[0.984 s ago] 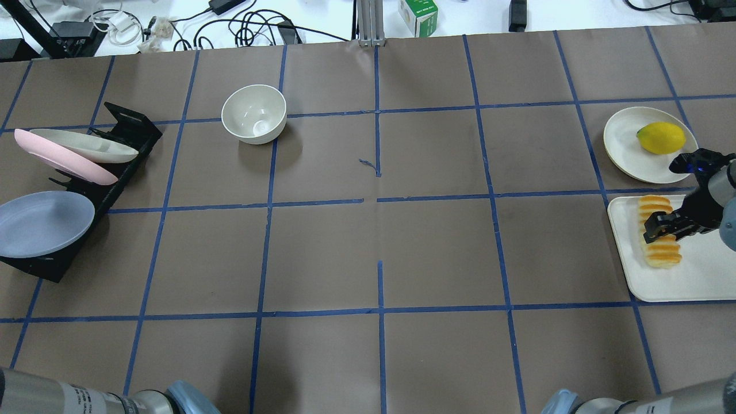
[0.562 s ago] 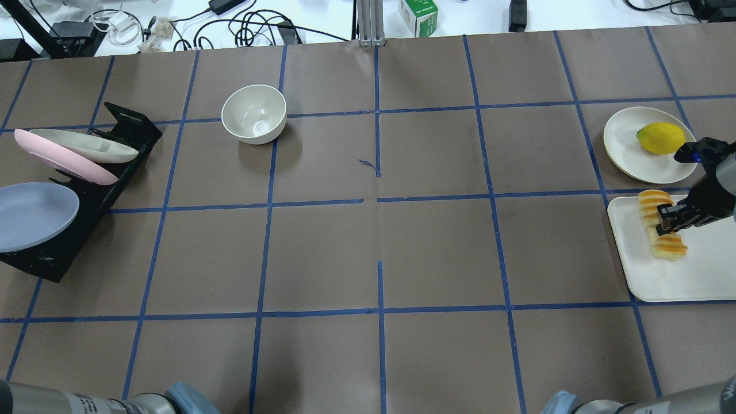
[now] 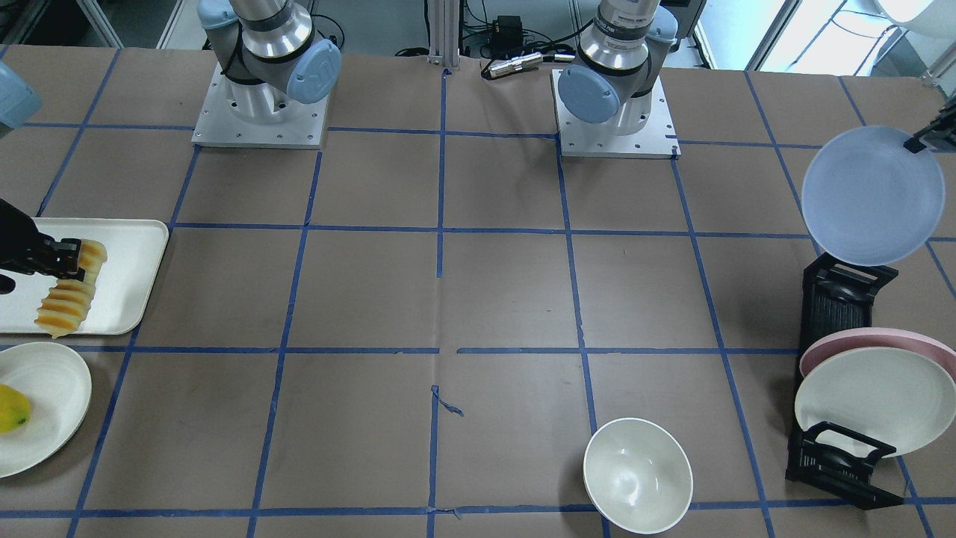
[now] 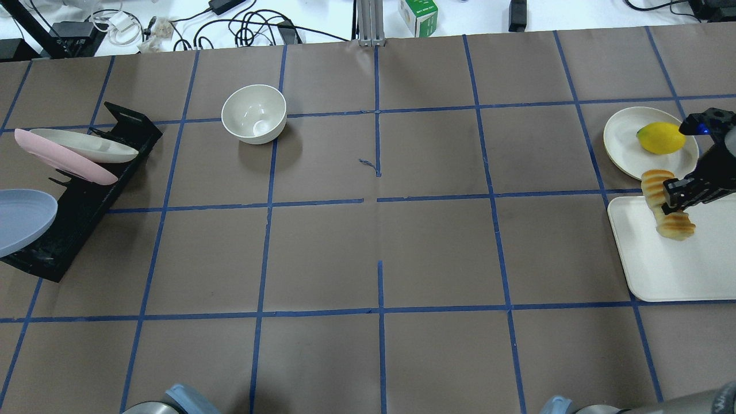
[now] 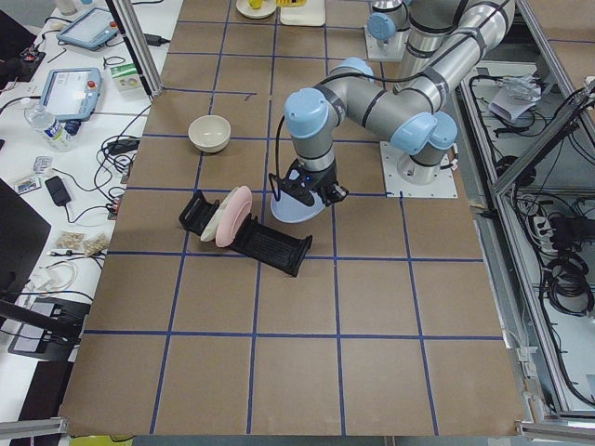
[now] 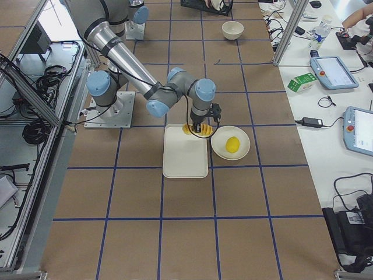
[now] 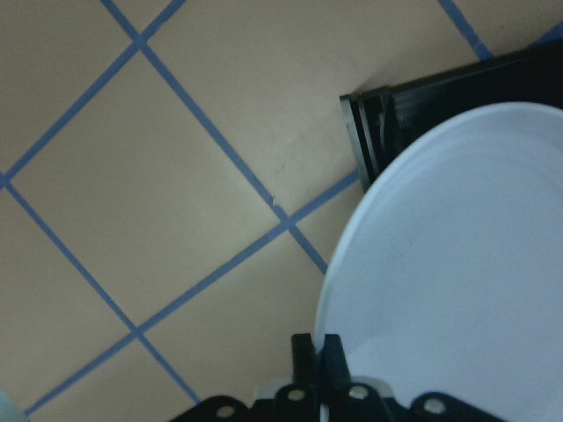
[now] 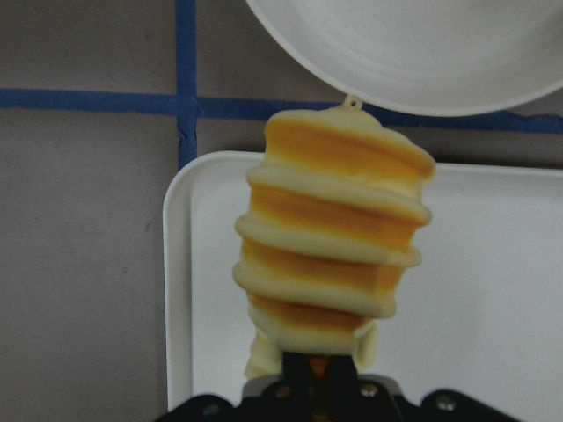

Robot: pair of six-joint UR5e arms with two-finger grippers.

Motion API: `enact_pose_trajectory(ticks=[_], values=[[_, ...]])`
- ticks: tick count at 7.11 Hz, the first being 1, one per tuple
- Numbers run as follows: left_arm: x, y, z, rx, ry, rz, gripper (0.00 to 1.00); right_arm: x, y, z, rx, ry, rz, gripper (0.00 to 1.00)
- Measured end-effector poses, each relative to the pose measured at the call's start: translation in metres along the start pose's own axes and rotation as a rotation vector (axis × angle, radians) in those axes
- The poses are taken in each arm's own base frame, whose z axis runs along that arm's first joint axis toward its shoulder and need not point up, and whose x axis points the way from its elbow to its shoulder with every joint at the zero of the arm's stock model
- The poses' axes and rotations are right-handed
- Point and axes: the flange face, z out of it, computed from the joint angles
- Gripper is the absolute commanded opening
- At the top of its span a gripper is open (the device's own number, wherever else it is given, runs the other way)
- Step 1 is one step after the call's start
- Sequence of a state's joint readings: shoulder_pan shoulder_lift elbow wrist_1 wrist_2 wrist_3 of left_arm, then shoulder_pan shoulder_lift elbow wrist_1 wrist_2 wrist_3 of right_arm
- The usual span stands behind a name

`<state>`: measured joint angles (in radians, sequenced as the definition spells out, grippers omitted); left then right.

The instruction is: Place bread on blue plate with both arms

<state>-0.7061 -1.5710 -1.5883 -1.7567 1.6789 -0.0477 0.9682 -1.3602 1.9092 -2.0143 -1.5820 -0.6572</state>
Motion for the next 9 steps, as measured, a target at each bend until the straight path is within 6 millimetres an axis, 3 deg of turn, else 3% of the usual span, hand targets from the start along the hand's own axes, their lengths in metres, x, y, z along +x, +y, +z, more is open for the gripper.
enact_pose_trajectory(ticks=[1, 2, 4, 5, 6, 7, 8, 9], values=[[0.029, 0.026, 0.0, -0.043, 0.066, 0.034, 0.0, -0.015, -0.013, -0.018, -0.011, 0.014, 0.01, 0.0], [0.071, 0.043, 0.012, -0.053, 0.122, 0.097, 0.0, -0.033, -0.028, -0.038, -0.023, 0.024, 0.025, 0.0], [0.174, 0.079, 0.042, 0.044, 0.198, 0.306, 0.0, -0.074, -0.055, -0.078, -0.022, 0.042, 0.049, 0.0], [0.236, 0.116, 0.065, 0.107, 0.215, 0.453, 0.0, -0.093, -0.069, -0.093, -0.006, 0.051, 0.047, 0.0], [0.289, 0.154, 0.095, 0.166, 0.238, 0.593, 0.0, -0.107, -0.083, -0.099, 0.007, 0.043, 0.055, 0.0], [0.33, 0.188, 0.123, 0.217, 0.274, 0.709, 0.0, -0.122, -0.096, -0.099, 0.019, 0.03, 0.064, 0.0], [0.361, 0.217, 0.149, 0.23, 0.317, 0.801, 0.0, -0.15, -0.107, -0.097, 0.022, 0.02, 0.091, 0.0], [0.381, 0.236, 0.173, 0.205, 0.347, 0.86, 0.0, -0.193, -0.114, -0.089, 0.012, 0.016, 0.123, 0.0]])
